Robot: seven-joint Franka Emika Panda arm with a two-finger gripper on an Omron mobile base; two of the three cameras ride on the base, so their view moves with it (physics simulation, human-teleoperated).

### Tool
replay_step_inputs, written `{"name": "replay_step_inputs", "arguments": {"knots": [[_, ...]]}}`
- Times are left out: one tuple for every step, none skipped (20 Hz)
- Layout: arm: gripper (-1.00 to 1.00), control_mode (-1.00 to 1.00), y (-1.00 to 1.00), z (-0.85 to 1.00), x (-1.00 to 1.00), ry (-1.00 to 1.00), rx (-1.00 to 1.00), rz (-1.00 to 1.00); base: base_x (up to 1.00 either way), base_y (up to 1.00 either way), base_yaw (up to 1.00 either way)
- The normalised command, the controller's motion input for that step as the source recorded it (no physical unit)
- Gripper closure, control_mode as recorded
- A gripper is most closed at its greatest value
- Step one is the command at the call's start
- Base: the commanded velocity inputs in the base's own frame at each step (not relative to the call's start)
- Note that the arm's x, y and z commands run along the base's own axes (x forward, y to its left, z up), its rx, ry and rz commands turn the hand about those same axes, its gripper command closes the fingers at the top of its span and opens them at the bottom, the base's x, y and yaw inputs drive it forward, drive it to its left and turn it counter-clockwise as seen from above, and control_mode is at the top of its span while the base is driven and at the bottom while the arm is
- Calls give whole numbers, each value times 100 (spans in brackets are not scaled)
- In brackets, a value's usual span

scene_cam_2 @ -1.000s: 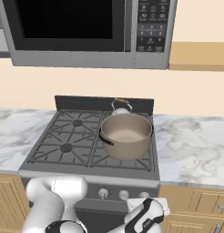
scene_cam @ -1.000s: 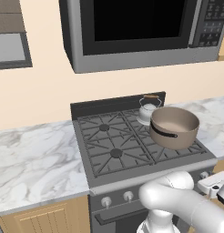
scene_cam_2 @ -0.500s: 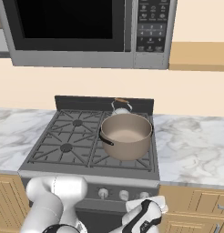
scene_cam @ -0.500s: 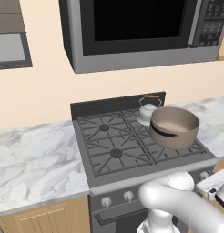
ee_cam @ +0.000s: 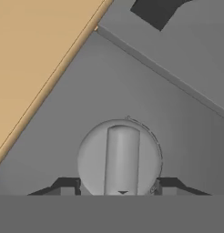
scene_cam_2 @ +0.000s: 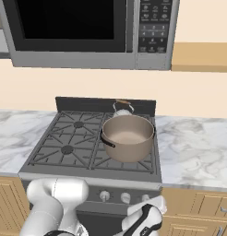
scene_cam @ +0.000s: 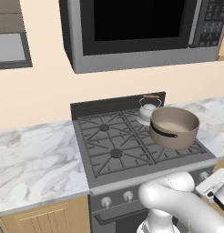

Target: Pick the kettle from the cabinet and place it on a stove burner. Then pick the pot from the counter and place it on another stove burner. Finally, turn both burners on.

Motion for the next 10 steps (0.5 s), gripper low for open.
{"name": "replay_step_inputs", "arguments": {"knots": [[100, -100, 0, -16, -7, -8, -26, 0, 0, 0, 0], [100, -100, 0, -16, -7, -8, -26, 0, 0, 0, 0], [100, -100, 0, -16, -7, -8, -26, 0, 0, 0, 0], [100, -100, 0, -17, -6, -8, -27, 0, 0, 0, 0], [100, -100, 0, -17, -6, -8, -25, 0, 0, 0, 0], [100, -100, 0, -16, -5, -7, -25, 0, 0, 0, 0], [100, -100, 0, -16, -6, -8, -26, 0, 0, 0, 0], [100, -100, 0, -18, -5, -7, -26, 0, 0, 0, 0], [100, -100, 0, -18, -5, -6, -24, 0, 0, 0, 0], [100, -100, 0, -19, -4, -5, -24, 0, 0, 0, 0]]}}
